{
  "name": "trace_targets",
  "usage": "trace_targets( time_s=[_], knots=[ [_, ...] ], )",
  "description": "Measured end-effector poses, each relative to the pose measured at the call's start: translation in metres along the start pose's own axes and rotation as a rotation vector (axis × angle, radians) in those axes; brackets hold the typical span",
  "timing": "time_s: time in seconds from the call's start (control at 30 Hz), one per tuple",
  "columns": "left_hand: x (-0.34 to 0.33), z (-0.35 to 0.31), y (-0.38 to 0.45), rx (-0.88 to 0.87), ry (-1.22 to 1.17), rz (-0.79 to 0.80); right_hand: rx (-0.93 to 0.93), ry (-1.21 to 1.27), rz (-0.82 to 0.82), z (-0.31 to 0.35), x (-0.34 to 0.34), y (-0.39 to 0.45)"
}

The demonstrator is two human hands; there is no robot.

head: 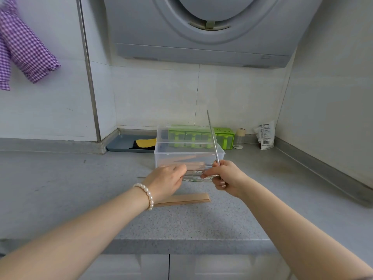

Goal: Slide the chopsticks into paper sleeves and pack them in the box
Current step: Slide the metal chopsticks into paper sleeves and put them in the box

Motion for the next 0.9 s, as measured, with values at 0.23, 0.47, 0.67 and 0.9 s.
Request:
trace_targets(
  time_s=[0.23, 0.47, 0.67, 0.9],
  knots=[
    [-0.002, -0.005, -0.004, -0.042, 0.062, -0.103, 0.037, -0.104, -0.091, 0.009, -0.002, -0.003],
    [-0.018, 0.019, -0.001, 0.414, -0.271, 0.248, 0.226, -0.115, -0.045, 0.022, -0.007, 0.003],
    [-0.021, 0.012, 0.010, 0.560, -0.638, 0.361, 0.291, -0.168, 0.030, 0.028, -0.022, 0.004],
    [-0.022, 0.029, 0.003, 0.618, -0.606, 0.419, 0.416, -0.787, -0.091, 0.060, 0.014, -0.015]
  ],
)
Point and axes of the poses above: each hand's wrist, its own y-axis towards the middle knuckle, its own x-axis out of the back of the hand, z = x × y, the point moved 8 cm from there along y, towards the middle knuckle, and after that the axes turned 8 degrees about x, right-handed, at the moved point
